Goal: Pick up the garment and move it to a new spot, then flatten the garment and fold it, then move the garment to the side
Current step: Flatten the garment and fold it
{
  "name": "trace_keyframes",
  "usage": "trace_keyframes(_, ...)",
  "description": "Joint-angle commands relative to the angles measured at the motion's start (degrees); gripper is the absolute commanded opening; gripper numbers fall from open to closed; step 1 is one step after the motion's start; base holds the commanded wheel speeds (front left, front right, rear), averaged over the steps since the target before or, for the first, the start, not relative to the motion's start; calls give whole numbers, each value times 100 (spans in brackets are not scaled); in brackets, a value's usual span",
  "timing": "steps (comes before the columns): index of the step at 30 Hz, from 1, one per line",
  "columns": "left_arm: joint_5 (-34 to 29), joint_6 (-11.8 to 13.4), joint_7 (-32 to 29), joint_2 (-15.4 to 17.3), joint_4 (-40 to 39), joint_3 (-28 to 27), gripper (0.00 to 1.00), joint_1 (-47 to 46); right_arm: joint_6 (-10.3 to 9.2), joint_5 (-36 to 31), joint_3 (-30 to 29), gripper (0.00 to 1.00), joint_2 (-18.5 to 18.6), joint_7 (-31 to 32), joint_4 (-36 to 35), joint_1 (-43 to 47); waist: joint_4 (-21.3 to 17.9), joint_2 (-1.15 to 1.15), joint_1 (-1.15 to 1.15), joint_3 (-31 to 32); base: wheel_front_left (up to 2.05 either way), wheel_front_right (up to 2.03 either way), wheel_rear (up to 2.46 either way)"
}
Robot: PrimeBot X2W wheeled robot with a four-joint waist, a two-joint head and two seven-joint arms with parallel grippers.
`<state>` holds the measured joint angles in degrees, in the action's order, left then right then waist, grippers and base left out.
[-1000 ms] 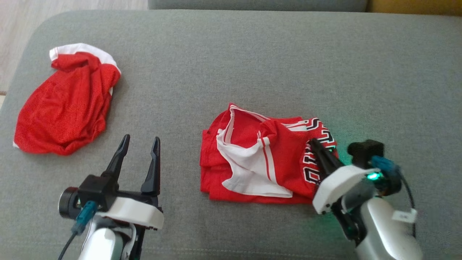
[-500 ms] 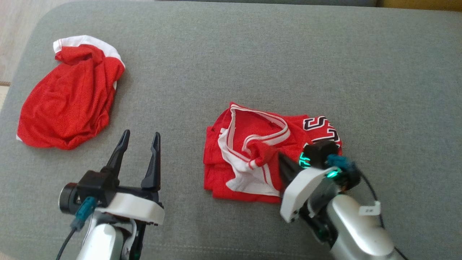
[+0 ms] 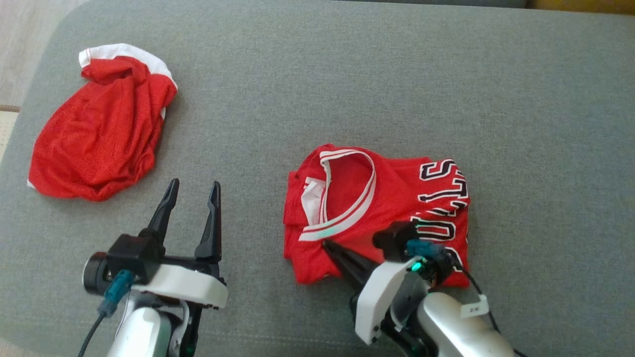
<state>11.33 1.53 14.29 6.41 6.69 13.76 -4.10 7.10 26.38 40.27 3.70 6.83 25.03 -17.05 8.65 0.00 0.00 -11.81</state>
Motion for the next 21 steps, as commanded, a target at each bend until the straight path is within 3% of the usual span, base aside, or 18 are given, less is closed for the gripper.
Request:
trace_keyframes(1,16,17,70,23,-197,-235,100,-233,39,48,143,0,-82,-11,-186,5,0,0,0,-2,0,0,0)
trace_keyframes(7,7,2,70,-10,-200,-246,100,-207,39,203,475,0,-82,111,-342,151,4,0,0,35,0,0,0)
trace_keyframes(13,-14,7,71,-30,-161,-263,100,-135,39,241,410,3,-19,-120,-839,290,-47,0,0,164,0,0,0)
trace_keyframes(15,-28,11,71,-24,-146,-267,100,-110,39,214,185,100,-15,-364,-1128,365,-67,0,0,219,0,0,0)
trace_keyframes(21,-89,54,71,41,-132,-290,100,-15,39,-230,-1041,100,-33,-992,-1921,647,-159,0,0,395,0,0,0)
